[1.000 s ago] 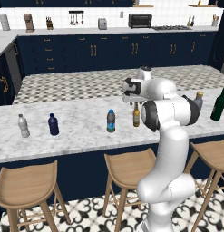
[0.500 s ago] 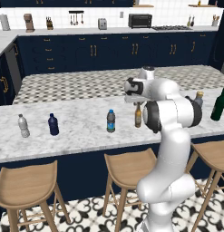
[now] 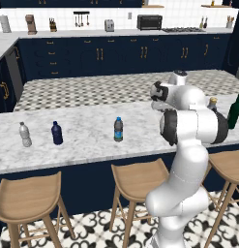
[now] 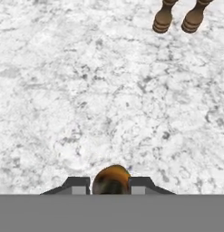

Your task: Move the plastic bottles in the middle to the plastics group, and the glass bottles in the middle to the glass group.

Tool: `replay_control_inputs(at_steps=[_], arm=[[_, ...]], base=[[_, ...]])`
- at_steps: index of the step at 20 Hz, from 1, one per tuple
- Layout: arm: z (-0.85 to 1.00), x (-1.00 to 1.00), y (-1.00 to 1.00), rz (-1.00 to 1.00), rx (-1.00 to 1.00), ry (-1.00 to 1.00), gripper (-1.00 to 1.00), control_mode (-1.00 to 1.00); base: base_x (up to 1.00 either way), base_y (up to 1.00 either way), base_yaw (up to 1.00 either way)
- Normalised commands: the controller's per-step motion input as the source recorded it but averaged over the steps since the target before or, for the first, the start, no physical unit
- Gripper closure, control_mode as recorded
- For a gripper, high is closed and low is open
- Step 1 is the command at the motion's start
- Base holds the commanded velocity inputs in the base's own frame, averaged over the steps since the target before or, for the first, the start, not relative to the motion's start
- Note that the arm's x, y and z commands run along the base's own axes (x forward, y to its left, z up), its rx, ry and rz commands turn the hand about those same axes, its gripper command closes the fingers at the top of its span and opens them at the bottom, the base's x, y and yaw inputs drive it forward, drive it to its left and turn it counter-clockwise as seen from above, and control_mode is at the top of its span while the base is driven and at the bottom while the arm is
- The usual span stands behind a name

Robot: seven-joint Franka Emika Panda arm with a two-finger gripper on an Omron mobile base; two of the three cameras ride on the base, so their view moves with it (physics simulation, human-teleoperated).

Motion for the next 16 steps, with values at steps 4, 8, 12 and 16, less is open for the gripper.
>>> replay_control_inputs(at_steps=[4,8,12,16], arm=[[0.18,-0.27,-0.88,-0.03,0.0,0.0,1.0,-1.0],[0.2,-0.26,-0.95,-0.05,0.0,0.0,1.0,-1.0],[0.1,-0.12,-0.96,-0.05,0.0,0.0,1.0,-1.0],[0.04,-0.1,-0.89,-0.02,0.0,0.02,1.0,-1.0]], base=[[0.0,0.0,0.0],[0.0,0.0,0.0],[0.0,0.0,0.0],[0.0,0.0,0.0]])
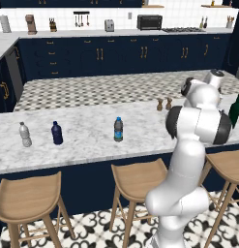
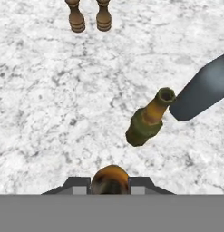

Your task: Move the plastic bottles in the middle to the plastics group, and the glass bottles in the middle to the glass group.

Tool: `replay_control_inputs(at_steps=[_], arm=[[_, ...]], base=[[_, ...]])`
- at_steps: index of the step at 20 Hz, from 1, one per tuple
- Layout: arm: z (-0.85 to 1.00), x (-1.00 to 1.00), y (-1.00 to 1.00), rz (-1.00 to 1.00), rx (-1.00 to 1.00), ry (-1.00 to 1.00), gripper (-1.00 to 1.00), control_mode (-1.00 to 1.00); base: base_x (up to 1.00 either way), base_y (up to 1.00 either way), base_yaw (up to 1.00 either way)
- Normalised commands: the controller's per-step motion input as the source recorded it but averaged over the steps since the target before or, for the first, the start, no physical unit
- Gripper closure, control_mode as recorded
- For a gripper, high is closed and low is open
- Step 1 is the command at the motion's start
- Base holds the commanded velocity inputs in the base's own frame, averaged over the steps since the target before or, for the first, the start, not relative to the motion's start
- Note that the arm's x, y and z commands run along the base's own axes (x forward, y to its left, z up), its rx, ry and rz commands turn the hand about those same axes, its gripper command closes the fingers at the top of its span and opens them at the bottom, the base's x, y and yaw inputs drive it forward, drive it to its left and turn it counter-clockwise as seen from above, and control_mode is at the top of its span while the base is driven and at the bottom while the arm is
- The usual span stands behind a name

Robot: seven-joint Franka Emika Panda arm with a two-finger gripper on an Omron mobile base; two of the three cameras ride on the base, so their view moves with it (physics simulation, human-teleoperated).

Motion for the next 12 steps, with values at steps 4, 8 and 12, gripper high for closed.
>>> replay_control_inputs(at_steps=[4,8,12], arm=[[0.0,-0.12,-0.74,0.0,0.0,0.01,1.0,-1.0],[-0.02,-0.05,-0.68,0.0,0.0,0.0,1.0,-1.0],[-0.11,0.02,-0.6,0.0,0.0,0.0,1.0,-1.0]], base=[[0.0,0.0,0.0],[0.0,0.0,0.0],[0.0,0.0,0.0]])
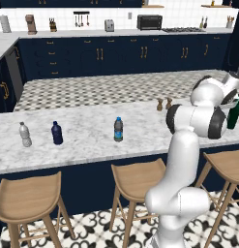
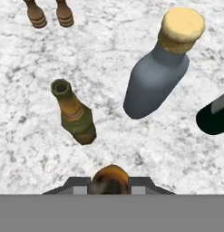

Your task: Move the plastic bottles in the middle to the plastics group, and the glass bottles in the middle to the glass group.

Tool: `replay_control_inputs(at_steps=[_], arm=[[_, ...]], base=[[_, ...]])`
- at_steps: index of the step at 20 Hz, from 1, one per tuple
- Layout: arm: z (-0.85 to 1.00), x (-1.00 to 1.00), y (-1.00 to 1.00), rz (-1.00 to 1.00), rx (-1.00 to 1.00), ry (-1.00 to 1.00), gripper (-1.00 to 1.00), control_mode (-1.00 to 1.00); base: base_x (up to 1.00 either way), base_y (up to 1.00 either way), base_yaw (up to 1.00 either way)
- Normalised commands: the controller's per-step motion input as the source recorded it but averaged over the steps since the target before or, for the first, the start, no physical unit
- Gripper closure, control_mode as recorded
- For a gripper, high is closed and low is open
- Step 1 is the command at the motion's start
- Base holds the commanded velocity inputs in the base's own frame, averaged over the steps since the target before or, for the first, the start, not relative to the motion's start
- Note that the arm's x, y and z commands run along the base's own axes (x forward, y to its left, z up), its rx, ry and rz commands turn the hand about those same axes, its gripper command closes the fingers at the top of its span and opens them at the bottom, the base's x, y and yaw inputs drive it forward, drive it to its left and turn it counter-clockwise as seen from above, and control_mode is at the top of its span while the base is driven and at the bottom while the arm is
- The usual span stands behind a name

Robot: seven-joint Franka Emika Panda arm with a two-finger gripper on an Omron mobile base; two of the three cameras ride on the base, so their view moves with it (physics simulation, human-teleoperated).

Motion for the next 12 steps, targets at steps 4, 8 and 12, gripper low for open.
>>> replay_control_inputs(at_steps=[4,8,12], arm=[[-0.2,0.2,-0.42,0.0,0.0,0.0,1.0,-1.0],[-0.24,0.25,-0.21,0.0,0.0,0.0,1.0,-1.0],[-0.3,0.21,-0.07,0.0,0.01,0.0,1.0,-1.0]], base=[[0.0,0.0,0.0],[0.0,0.0,0.0],[0.0,0.0,0.0]])
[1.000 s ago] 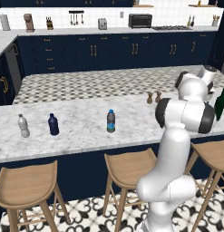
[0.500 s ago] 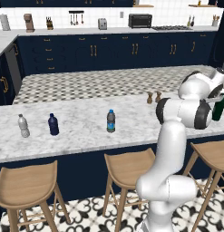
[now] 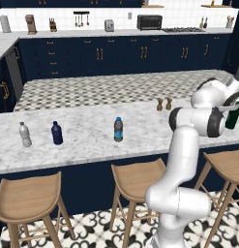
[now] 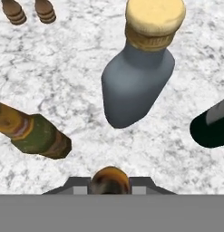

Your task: Move the plastic bottles in the middle to the plastics group, and the glass bottles in the middle to the glass group.

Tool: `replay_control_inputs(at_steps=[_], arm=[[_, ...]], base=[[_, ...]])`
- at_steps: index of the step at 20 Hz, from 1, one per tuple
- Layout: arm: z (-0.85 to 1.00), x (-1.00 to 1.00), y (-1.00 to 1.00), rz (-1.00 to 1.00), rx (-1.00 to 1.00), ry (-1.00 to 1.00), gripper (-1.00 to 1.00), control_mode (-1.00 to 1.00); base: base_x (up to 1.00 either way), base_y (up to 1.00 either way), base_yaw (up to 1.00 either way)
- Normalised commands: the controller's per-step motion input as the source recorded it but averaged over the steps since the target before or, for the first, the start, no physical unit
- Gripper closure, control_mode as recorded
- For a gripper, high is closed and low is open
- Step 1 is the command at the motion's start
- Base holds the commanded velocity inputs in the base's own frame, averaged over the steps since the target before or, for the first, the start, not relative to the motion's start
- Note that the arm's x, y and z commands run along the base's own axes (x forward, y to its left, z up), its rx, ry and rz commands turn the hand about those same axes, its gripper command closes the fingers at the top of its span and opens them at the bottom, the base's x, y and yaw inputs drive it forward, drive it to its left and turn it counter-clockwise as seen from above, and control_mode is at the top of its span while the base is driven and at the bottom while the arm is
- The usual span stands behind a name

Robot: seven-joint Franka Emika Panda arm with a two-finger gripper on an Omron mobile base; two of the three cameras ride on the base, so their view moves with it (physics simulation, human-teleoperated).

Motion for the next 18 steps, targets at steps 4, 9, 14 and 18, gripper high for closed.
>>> replay_control_inputs(at_steps=[4,9,14,18], arm=[[-0.34,0.16,0.0,0.0,0.0,0.0,1.0,-1.0],[-0.34,0.11,0.0,0.0,0.0,0.0,1.0,-1.0],[-0.36,-0.09,0.15,0.0,0.0,0.03,-1.0,-1.0],[0.02,-0.02,0.11,0.0,0.0,0.0,-1.0,-1.0]], base=[[0.0,0.0,0.0],[0.0,0.0,0.0],[0.0,0.0,0.0],[0.0,0.0,0.0]])
